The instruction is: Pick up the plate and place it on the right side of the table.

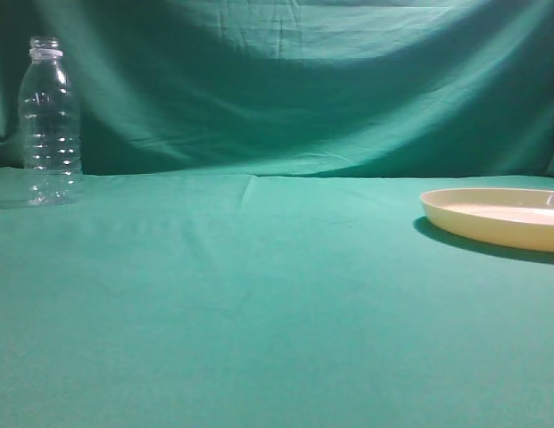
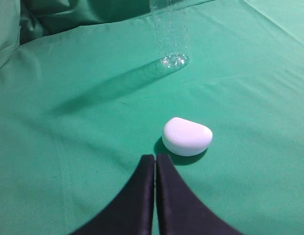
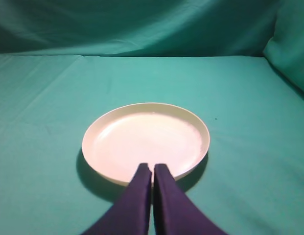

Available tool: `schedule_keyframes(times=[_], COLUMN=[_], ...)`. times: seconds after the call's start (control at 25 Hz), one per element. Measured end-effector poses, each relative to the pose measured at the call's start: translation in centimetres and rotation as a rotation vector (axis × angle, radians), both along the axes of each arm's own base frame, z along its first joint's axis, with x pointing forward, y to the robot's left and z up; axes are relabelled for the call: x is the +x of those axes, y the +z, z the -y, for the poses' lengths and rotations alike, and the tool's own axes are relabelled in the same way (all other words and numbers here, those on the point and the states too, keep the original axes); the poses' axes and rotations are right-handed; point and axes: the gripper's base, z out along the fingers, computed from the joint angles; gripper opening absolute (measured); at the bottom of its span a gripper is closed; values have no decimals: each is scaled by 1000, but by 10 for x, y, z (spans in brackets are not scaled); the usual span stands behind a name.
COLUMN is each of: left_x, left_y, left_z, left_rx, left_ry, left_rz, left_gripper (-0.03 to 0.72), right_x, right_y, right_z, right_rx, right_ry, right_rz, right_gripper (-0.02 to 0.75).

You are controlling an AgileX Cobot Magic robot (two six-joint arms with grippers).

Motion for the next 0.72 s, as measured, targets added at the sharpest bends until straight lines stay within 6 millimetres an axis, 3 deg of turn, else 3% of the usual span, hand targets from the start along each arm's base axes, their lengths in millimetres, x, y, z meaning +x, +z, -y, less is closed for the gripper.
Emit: schedule_keyframes(times=[0.72], left_x=[0], left_y=[0], left_z=[0], left_rx=[0], left_ry=[0], left_rz=[0], left_gripper=[0], right_x=[-1], right_y=[-5], right_z=[4], right_rx=[35], right_ry=[-56], right_rz=[-66], right_gripper=[0])
